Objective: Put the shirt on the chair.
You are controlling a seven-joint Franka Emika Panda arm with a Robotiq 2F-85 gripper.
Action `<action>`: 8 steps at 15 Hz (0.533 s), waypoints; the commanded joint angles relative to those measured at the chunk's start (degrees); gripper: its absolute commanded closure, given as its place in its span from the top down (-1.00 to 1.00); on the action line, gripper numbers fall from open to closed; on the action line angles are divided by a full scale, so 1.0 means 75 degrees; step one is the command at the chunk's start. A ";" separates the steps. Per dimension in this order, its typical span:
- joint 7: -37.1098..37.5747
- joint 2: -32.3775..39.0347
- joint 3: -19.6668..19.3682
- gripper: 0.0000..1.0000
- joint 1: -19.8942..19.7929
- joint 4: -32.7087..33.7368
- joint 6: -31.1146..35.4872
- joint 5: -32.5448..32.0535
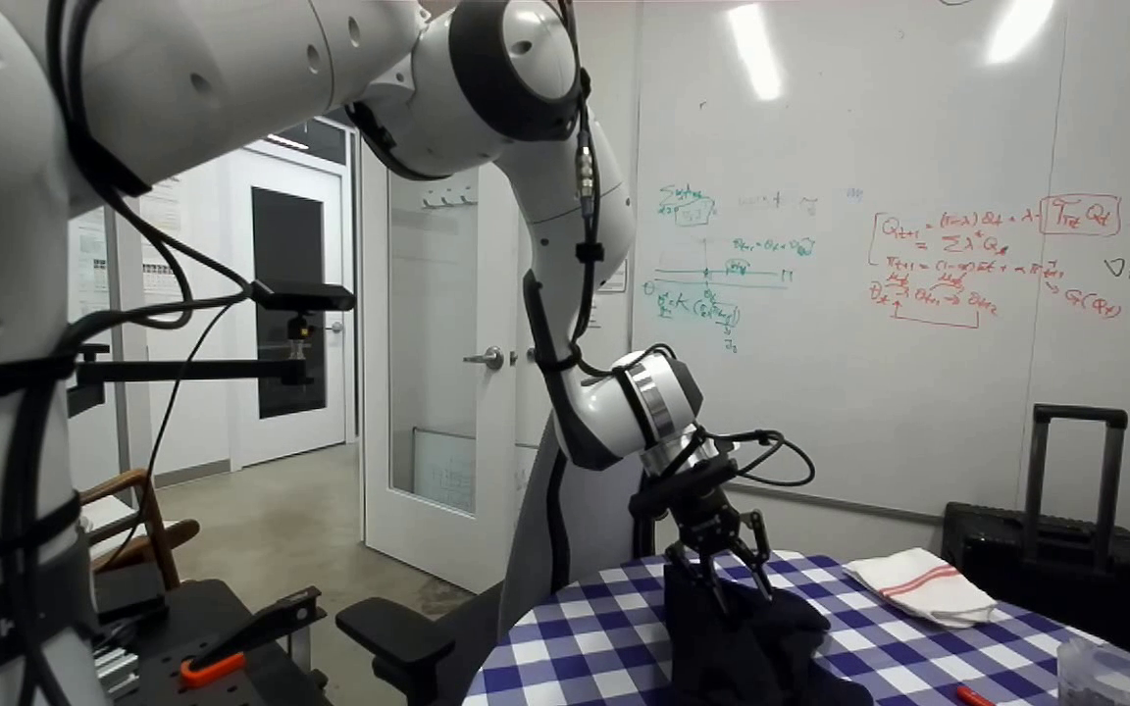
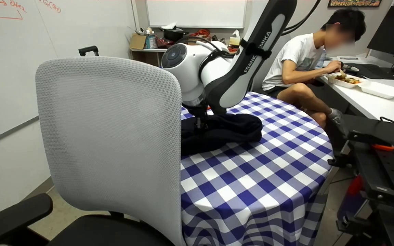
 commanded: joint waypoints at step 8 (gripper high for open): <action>-0.0054 0.0271 -0.0384 -0.96 0.0185 0.0623 -0.0149 0.0675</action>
